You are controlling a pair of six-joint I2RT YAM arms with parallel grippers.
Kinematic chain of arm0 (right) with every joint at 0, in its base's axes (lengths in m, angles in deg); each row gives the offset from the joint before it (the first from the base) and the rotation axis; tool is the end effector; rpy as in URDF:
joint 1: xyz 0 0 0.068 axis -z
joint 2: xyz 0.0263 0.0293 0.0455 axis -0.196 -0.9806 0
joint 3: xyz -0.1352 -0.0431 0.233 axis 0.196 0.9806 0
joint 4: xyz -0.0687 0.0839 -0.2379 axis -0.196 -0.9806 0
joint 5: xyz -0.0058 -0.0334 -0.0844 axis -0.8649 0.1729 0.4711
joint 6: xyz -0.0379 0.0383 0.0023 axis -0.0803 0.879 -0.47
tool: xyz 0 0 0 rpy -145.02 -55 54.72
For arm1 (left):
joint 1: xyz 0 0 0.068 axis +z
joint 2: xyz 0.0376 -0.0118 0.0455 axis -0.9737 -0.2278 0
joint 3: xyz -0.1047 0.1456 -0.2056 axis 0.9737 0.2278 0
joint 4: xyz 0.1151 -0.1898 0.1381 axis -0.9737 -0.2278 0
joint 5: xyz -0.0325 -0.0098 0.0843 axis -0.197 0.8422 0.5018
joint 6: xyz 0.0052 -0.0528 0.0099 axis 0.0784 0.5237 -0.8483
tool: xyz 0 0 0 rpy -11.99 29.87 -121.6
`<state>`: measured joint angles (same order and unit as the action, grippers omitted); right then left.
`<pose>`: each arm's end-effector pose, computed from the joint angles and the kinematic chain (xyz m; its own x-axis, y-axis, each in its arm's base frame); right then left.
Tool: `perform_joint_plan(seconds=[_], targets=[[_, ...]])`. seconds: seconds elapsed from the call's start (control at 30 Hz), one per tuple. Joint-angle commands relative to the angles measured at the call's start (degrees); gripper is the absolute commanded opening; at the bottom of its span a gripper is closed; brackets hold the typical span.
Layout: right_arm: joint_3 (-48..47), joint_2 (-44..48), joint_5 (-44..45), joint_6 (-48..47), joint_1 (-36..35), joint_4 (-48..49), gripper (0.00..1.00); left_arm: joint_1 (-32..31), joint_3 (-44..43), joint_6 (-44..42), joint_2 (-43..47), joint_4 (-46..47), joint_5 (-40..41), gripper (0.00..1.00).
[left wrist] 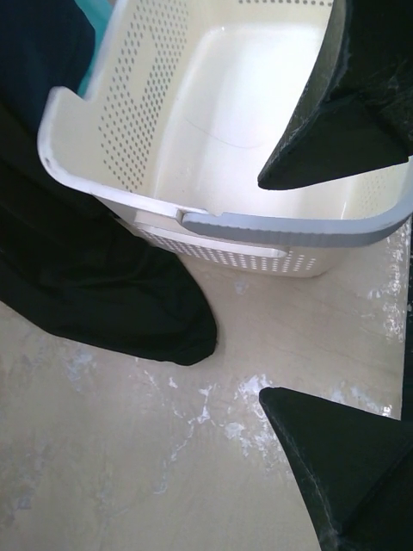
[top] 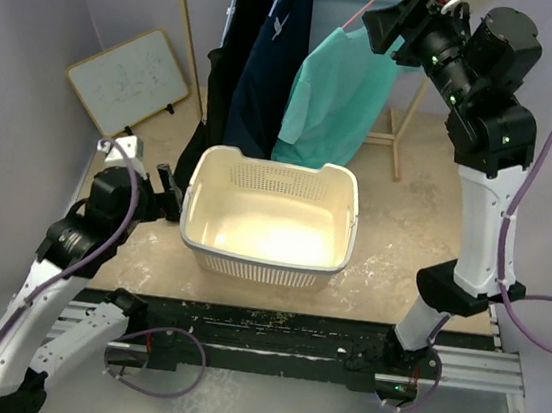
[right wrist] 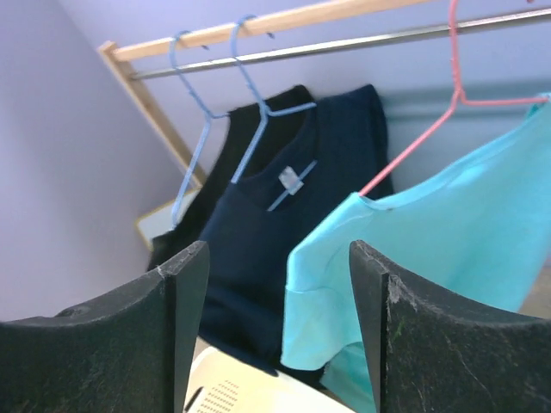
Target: Remove the t-shirt from the hanger
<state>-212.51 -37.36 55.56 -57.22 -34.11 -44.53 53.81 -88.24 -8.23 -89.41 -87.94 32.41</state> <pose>0.2515 0.1073 0.6278 0.0237 0.4229 -0.9059 -0.4667 0.8060 0.3641 0.1156 -0.0350 0.3583 -0.4261 -0.3301 -0.8423 -0.1617 0.9439 -0.2880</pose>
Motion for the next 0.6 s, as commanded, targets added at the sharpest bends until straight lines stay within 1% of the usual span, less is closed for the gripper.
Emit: perform_joint_plan(seconds=[0.0, 0.1, 0.33, 0.47, 0.57], targets=[[4.1, -3.0, 6.4, 0.3, 0.0, 2.8, 0.7, -0.2, -2.4, -0.8, -3.5, -0.1, -1.1, 0.99], [7.2, -4.2, 7.8, 0.9, -0.1, 6.8, 0.71, -0.2, -2.0, -1.1, -1.8, 0.5, -1.3, 0.99], [3.1, -10.4, 9.6, 1.1, -0.5, 7.9, 0.7, -0.2, 0.5, -2.0, 4.8, 3.6, -2.1, 0.99], [3.2, -12.0, 13.2, 1.2, -0.5, 9.6, 0.69, -0.2, 0.3, -2.1, 4.4, 3.4, -2.3, 0.99], [3.8, -12.2, 13.9, 1.2, -0.5, 11.7, 0.69, -0.2, -0.2, -1.9, 3.2, 2.7, -2.2, 0.99]])
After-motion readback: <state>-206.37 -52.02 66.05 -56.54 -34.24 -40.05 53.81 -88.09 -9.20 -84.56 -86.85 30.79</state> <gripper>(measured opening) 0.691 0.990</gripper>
